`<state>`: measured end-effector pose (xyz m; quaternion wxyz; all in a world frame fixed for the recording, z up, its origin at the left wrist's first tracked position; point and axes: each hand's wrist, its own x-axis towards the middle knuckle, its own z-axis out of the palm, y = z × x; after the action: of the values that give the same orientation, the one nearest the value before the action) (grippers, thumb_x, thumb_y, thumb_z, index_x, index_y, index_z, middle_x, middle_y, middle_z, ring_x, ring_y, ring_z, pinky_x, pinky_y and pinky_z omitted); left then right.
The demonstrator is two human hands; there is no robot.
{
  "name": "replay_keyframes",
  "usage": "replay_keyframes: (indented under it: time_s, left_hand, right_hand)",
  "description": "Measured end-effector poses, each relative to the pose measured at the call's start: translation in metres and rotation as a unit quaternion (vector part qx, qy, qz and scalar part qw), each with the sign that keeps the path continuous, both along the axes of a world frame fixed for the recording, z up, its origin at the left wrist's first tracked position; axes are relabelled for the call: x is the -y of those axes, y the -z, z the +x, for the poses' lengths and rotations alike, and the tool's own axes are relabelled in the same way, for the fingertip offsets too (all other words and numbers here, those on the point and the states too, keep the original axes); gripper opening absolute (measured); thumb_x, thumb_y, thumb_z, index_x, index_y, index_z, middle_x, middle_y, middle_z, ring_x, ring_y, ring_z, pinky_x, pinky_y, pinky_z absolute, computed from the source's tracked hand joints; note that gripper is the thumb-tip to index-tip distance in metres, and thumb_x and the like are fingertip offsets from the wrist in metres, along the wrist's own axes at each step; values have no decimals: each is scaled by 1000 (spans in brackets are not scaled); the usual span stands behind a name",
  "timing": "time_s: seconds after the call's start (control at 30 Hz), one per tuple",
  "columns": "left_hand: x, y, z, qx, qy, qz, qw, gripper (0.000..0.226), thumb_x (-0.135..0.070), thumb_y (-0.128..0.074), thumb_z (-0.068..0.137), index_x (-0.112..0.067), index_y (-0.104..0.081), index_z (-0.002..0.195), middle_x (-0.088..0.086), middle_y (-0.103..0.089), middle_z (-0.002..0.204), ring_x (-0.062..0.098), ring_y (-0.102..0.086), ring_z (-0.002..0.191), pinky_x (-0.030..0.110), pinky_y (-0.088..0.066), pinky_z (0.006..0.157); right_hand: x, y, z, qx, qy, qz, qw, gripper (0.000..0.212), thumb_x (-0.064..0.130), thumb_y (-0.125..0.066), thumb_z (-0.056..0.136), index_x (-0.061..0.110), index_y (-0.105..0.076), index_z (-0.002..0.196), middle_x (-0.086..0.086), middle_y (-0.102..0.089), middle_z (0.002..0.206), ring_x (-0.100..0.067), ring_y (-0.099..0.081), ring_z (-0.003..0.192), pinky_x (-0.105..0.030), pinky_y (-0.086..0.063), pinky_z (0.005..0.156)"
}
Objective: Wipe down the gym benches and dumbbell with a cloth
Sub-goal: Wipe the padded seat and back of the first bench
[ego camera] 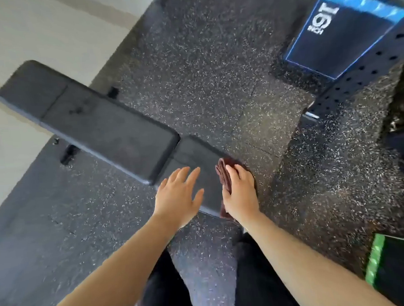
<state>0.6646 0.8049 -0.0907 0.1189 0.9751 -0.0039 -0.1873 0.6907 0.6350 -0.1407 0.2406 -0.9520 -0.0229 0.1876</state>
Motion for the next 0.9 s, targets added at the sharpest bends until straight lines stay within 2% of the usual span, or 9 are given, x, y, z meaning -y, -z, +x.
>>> replay_keyframes:
  time_s: [0.2,0.33,0.4,0.5,0.67,0.77,0.9]
  left_hand:
    - [-49,63,42,-12,183,-13,983,57,-45,-36,93,-27,-22,145,-3,-32,149,16,-25,138,40,-29,110]
    - [-65,92,59,-5,270,-15,963,57,-43,-37,93,-26,-24,145,-1,-32,149,18,-25,138,41,-29,111]
    - [-68,104,71,1,285,-17,958,57,-43,-36,94,-25,-24,146,0,-31,151,19,-24,139,41,-28,111]
    - [-66,114,87,18,276,-37,960,56,-42,-37,95,-24,-25,146,1,-30,151,20,-24,140,40,-29,111]
    - [-48,146,107,46,283,-83,955,55,-38,-41,94,-23,-27,145,1,-28,152,20,-23,140,40,-29,111]
    - [-35,177,115,57,302,-111,945,55,-37,-40,95,-21,-27,146,3,-24,154,21,-19,142,41,-24,114]
    - [-36,221,107,84,299,-146,939,54,-39,-30,98,-27,-16,149,-3,-7,158,18,-5,145,43,-10,118]
  right_hand:
    - [-56,58,-19,-20,174,-67,982,63,21,-56,89,26,-27,144,-2,-21,154,-25,-15,142,-46,-33,106]
    - [-69,83,-20,20,170,-142,975,64,41,-46,92,30,-15,147,0,-11,158,-27,-7,145,-51,-18,112]
    - [-68,89,-10,24,147,-150,977,66,46,-43,93,30,-10,148,1,-3,159,-27,-1,146,-52,-14,114]
    - [-67,95,-5,46,124,-151,980,60,37,-39,97,28,-10,149,0,-2,160,-27,-2,146,-49,-21,113]
    - [-78,107,-31,74,197,-166,963,56,27,-41,98,25,-16,148,-2,-10,159,-28,-13,145,-44,-30,108]
    - [-75,118,-14,96,240,-177,950,59,28,-36,99,22,-7,150,-3,-2,160,-28,-7,146,-43,-25,111]
    - [-74,125,13,115,266,-202,935,65,26,-39,97,19,-1,149,-5,2,159,-29,-2,145,-43,-22,112]
